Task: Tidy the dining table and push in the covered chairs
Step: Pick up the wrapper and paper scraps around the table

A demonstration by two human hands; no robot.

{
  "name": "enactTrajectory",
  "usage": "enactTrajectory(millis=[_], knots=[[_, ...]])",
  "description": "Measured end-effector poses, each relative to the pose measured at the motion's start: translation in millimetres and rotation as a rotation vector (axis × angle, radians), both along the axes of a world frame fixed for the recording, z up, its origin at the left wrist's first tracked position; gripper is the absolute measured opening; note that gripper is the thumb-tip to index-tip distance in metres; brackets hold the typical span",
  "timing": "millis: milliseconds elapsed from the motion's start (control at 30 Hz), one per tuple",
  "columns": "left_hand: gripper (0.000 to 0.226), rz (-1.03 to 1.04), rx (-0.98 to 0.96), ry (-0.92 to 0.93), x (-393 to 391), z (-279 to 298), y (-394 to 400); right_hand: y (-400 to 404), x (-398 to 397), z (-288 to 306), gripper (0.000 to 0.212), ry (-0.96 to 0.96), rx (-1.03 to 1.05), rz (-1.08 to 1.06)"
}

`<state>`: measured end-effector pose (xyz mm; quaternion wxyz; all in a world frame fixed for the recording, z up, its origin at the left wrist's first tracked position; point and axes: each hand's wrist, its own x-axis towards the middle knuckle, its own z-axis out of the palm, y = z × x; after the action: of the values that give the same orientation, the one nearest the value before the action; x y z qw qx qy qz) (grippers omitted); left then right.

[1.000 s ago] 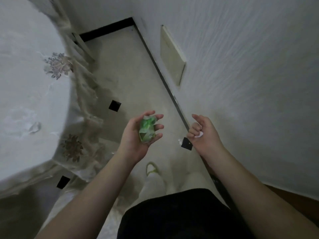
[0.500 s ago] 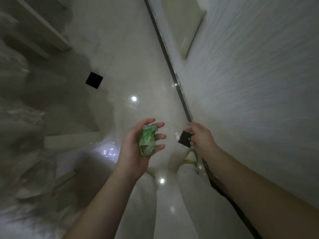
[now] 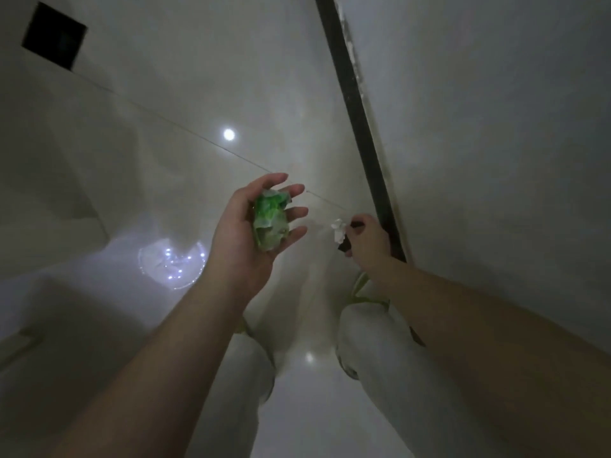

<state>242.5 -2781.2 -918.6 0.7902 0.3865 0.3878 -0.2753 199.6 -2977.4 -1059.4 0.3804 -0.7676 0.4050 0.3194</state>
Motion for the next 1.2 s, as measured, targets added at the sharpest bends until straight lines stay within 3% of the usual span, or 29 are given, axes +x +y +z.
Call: enactTrajectory(millis=[133,233,367,567,800,900,1067,1200], knots=[[0.026,-0.039,0.023,0.013,-3.1,-46.7,2.4,2.5,-13.0,-55.2,0.049,0.063,-0.104,0.27],[0.025,-0.08,0.026,0.012,1.1,-72.2,5.7,11.5,-14.7,-85.3,0.06,0.096,-0.176,0.343],[0.024,-0.079,0.023,0.007,6.2,-93.4,9.3,15.2,-16.5,-116.6,0.044,0.096,-0.285,0.308],[0.026,-0.068,0.04,0.016,1.9,-91.4,13.6,12.6,-13.7,-114.6,0.028,0.054,-0.16,0.213],[0.026,-0.02,0.026,0.061,-18.9,-27.3,22.0,8.9,-11.7,-14.7,0.041,0.01,0.055,0.137],[0.025,0.015,0.021,0.065,-23.2,17.0,28.1,11.7,-8.2,40.7,0.035,0.018,0.149,0.117],[0.024,0.083,0.011,0.064,-24.3,103.0,35.9,29.8,6.1,149.6,0.044,-0.03,0.313,-0.183],[0.022,0.119,0.004,0.039,-21.7,181.2,47.3,49.5,22.4,239.1,0.027,-0.084,0.475,-0.198]])
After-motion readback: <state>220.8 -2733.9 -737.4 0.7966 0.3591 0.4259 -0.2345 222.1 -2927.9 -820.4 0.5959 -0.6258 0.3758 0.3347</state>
